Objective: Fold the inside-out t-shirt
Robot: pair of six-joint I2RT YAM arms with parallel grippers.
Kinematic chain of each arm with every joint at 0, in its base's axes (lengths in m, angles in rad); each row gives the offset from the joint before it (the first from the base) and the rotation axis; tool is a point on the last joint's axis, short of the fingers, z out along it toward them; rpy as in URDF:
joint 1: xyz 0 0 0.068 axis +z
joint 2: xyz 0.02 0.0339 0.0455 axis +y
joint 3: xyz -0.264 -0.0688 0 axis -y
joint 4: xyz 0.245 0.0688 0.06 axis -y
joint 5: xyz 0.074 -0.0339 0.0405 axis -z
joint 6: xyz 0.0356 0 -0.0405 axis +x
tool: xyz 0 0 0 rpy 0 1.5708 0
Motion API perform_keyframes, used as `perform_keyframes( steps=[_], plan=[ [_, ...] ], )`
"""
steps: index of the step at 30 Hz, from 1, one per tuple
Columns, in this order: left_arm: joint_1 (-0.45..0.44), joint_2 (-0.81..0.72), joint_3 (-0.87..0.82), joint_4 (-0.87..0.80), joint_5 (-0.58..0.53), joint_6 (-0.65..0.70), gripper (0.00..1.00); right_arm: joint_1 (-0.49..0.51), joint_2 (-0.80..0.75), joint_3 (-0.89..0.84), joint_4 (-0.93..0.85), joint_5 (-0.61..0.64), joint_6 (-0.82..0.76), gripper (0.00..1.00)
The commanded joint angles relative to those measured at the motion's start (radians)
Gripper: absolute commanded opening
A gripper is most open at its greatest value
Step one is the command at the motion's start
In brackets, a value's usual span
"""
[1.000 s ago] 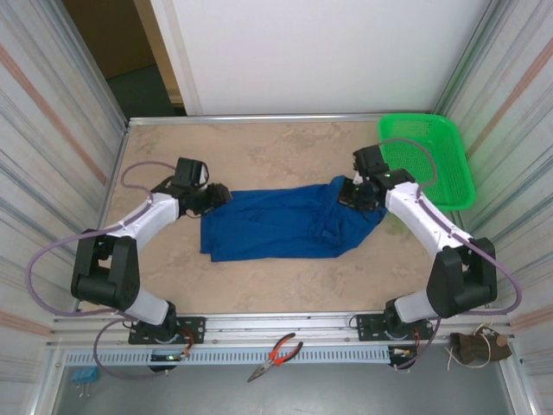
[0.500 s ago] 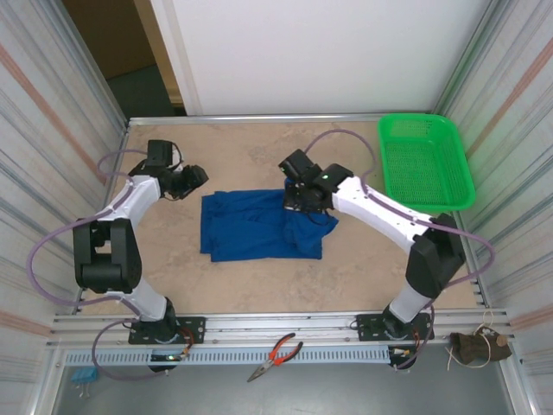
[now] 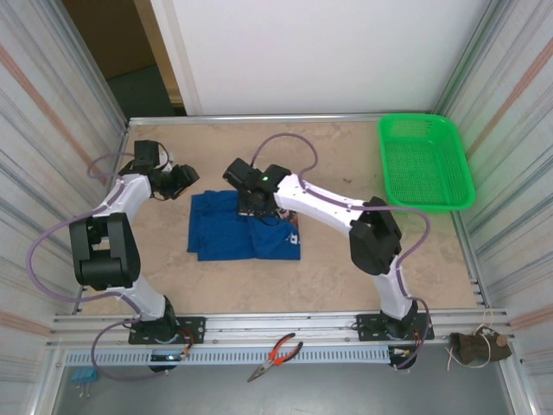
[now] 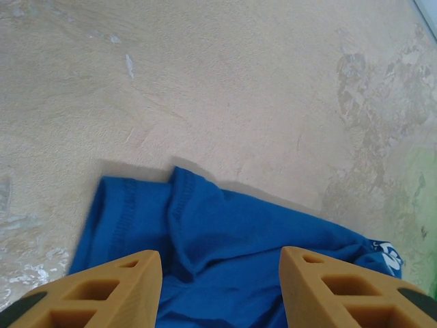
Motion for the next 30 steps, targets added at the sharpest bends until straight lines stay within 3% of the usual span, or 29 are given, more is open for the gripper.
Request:
perform_keyframes(
  steps=[1, 2, 3, 4, 5, 8, 15, 22, 26, 30],
  plan=[
    [0.018, 0.023, 0.013, -0.02, 0.038, 0.033, 0.49, 0.025, 0.069, 0.127, -0.049, 0.0, 0.035, 0.0],
    [0.023, 0.029, 0.013, -0.018, 0.041, 0.036, 0.49, 0.031, 0.094, 0.169, -0.033, -0.035, 0.02, 0.04],
    [0.03, 0.033, 0.015, -0.016, 0.044, 0.037, 0.49, 0.037, 0.115, 0.21, -0.007, -0.072, -0.007, 0.2],
    [0.039, 0.039, 0.019, -0.014, 0.048, 0.04, 0.49, 0.044, 0.13, 0.245, 0.053, -0.147, -0.049, 0.46],
    [0.056, 0.045, 0.02, -0.01, 0.054, 0.043, 0.49, 0.05, 0.132, 0.257, 0.133, -0.229, -0.09, 0.6],
    [0.116, 0.062, 0.037, -0.001, 0.074, 0.036, 0.49, 0.058, 0.104, 0.256, 0.236, -0.338, -0.139, 0.89],
    [0.171, 0.063, 0.096, -0.01, 0.122, 0.022, 0.48, 0.019, -0.053, 0.121, 0.286, -0.371, -0.234, 0.91],
    [0.113, -0.086, -0.028, 0.038, 0.171, -0.028, 0.49, -0.222, -0.269, -0.295, 0.354, -0.281, -0.192, 0.82],
    [0.074, -0.237, -0.213, 0.091, 0.188, -0.078, 0.49, -0.375, -0.225, -0.387, 0.366, -0.367, -0.189, 0.78],
    [0.005, -0.415, -0.399, 0.123, 0.128, -0.14, 0.5, -0.412, -0.087, -0.3, 0.336, -0.445, -0.225, 0.78]
  ],
)
